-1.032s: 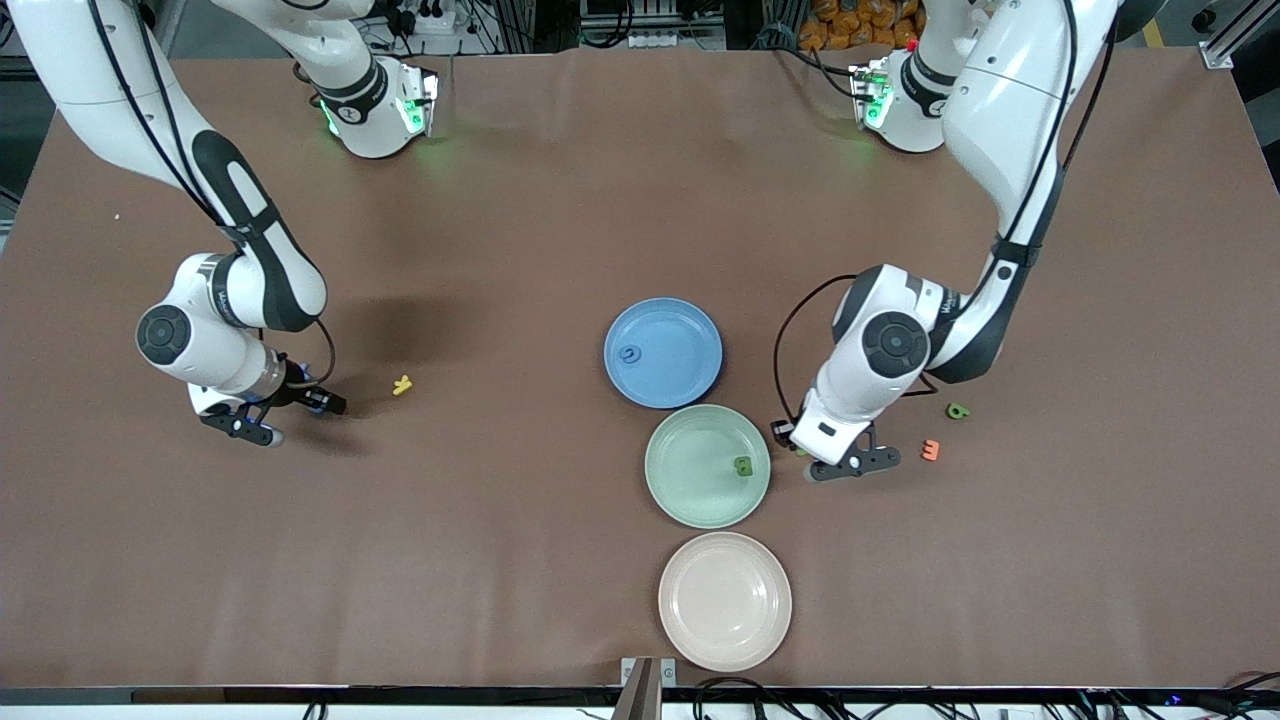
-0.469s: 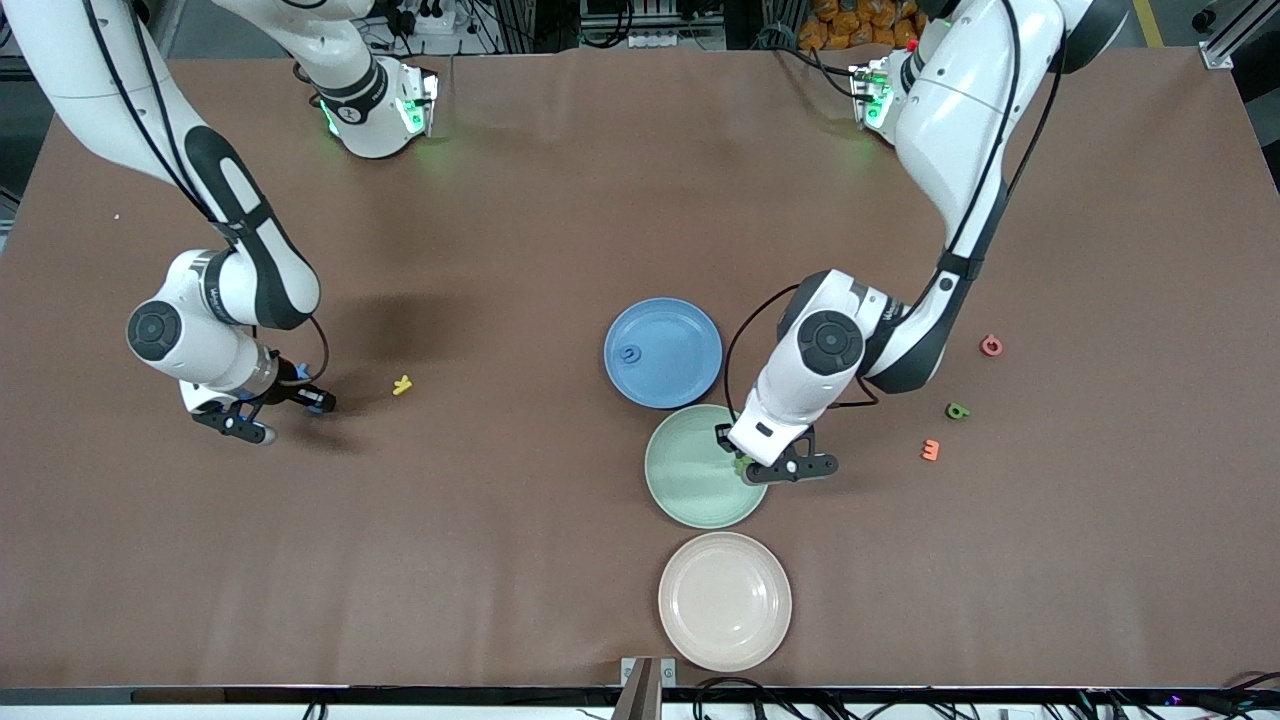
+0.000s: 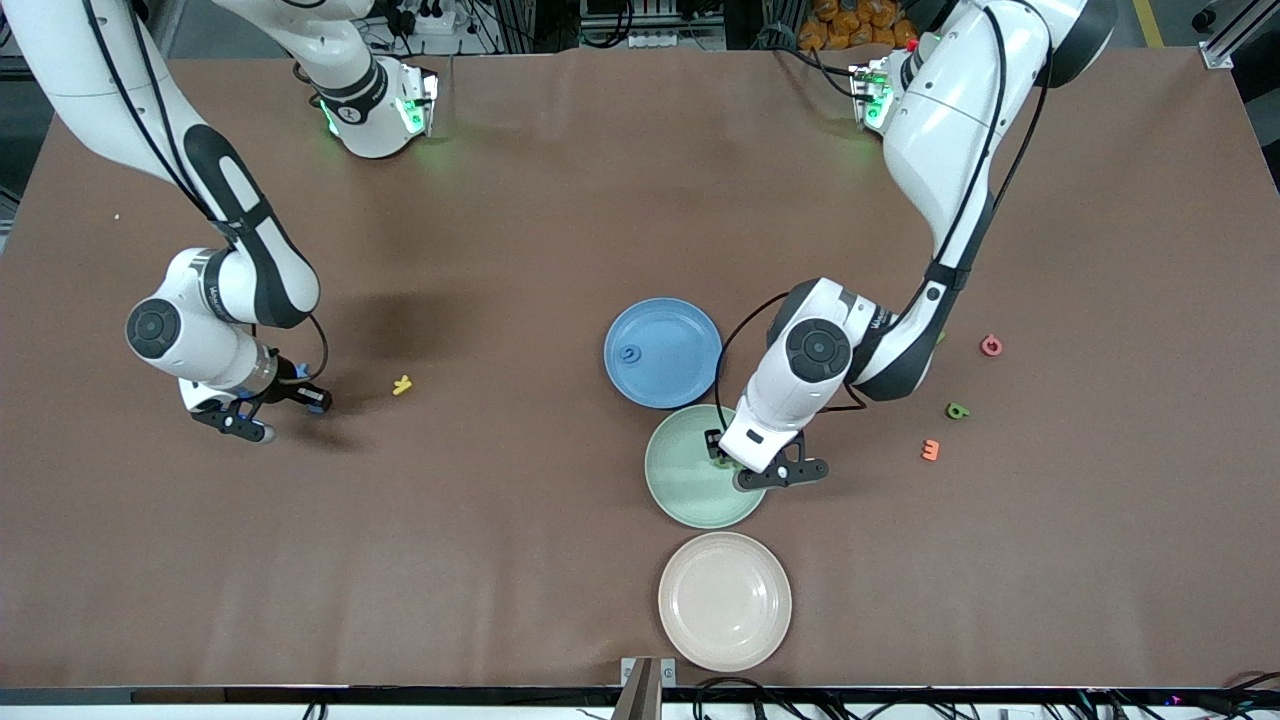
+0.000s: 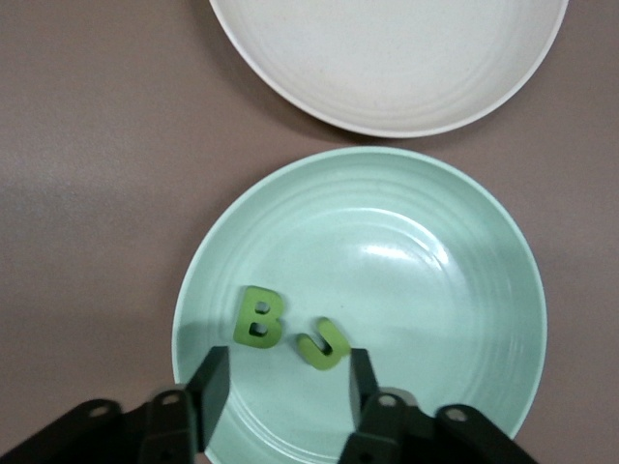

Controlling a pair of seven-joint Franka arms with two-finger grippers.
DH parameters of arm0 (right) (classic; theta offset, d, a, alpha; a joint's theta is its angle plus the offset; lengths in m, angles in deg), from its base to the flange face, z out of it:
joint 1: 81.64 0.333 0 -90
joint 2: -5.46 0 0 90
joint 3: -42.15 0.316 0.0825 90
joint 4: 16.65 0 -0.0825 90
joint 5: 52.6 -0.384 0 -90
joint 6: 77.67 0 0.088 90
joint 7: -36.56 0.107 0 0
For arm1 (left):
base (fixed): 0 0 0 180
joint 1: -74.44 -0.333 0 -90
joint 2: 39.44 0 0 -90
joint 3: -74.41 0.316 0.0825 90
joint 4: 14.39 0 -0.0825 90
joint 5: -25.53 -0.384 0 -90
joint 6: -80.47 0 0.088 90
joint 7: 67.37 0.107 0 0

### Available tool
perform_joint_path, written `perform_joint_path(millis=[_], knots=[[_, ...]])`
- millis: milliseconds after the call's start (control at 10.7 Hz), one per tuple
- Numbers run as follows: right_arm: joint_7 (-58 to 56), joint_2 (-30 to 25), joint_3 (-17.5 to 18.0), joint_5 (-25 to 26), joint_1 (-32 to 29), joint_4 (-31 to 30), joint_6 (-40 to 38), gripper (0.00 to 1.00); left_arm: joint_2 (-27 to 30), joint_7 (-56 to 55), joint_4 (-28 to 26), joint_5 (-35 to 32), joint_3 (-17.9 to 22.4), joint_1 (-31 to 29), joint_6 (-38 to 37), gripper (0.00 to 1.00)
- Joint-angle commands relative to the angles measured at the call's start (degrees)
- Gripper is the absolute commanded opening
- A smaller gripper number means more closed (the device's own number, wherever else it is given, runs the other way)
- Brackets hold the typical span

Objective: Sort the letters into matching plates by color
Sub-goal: 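Place green n on the green plate while the right gripper lifts blue m, then carry blue m toward the blue plate while the left gripper reaches green b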

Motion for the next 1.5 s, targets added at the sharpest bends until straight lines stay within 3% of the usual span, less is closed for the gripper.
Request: perform_joint_path(millis=[0, 188, 375, 563, 751, 938, 1126, 1407], knots=[[-0.5, -0.9, 0.9, 0.6, -0.8, -1.6, 1.4, 0.26, 2.6, -1.4, 1.1, -0.3, 0.5, -0.5, -4.4, 1.00], [-1.3, -1.0, 0.9, 1.6, -0.4, -1.5, 1.2, 0.19, 6.3, -1.3, 0.8, -0.6, 0.5, -2.1, -10.6, 1.00], [-1.8, -1.6, 1.1, 6.7, -0.1, -0.1, 0.1, 0.17, 10.0, -0.4, 0.6, -1.2, 0.6, -3.5, -16.8, 1.00], [-1.8, -1.7, 1.7, 12.3, 1.0, 4.2, -5.3, 0.18, 13.2, 1.7, 0.5, -1.2, 0.6, -6.9, -24.8, 1.00], [-3.1, -1.7, 4.2, 12.6, 1.8, 9.6, -11.6, 0.19, 14.9, 6.7, -1.1, -1.2, 0.5, -10.0, -30.4, 1.00], [-2.9, -1.7, 7.8, 12.2, 3.3, 13.8, -15.9, 0.18, 16.3, 7.9, -4.5, -1.2, 0.6, -12.4, -30.7, 1.00], [-2.8, -1.7, 9.0, 10.7, 6.7, 15.7, -16.6, 0.18, 18.0, 14.6, -7.7, -4.2, 0.4, -15.0, -29.3, 1.00], [-3.0, -1.0, 9.0, 10.5, 14.3, 18.9, -16.7, 0.19, 22.7, 26.6, -18.5, -4.3, 0.0, -21.0, -18.6, 1.00]])
